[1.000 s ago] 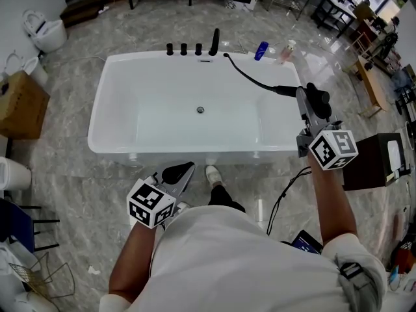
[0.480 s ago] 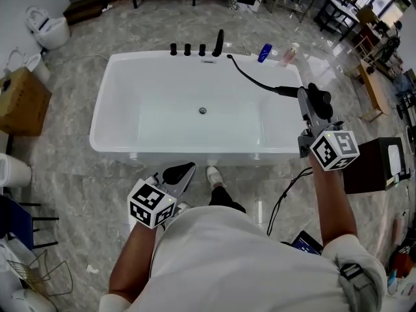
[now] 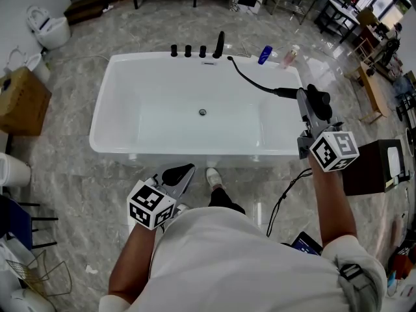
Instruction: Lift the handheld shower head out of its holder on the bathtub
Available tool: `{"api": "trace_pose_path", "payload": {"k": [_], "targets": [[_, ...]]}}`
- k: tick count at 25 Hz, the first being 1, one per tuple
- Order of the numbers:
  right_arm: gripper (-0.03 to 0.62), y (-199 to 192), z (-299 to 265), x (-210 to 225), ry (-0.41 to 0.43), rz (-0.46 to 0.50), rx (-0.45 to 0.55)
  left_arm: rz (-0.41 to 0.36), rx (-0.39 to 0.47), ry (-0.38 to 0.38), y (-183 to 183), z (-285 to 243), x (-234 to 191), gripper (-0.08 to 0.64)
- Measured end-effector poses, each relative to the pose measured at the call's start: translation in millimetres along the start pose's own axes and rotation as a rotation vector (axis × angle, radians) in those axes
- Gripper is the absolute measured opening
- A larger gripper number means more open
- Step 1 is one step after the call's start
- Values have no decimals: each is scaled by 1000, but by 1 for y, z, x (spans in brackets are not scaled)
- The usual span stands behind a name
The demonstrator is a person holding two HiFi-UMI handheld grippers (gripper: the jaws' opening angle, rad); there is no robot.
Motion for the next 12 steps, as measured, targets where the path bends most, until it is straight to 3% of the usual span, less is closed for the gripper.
{"api": "trace_pose_path", "payload": {"k": [12], "targets": [[143,2,1,0,1,2,0,-4,0,-3,2,-1,0,6]]}}
Point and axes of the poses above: the fingertips, and each gripper's own axes: z backward along the fingers, x to its right, y out of its top, the point moved 9 cm from there along z, backward along the fingers, and after that the axes turned 11 degrees about y, right-handed, at the moved point
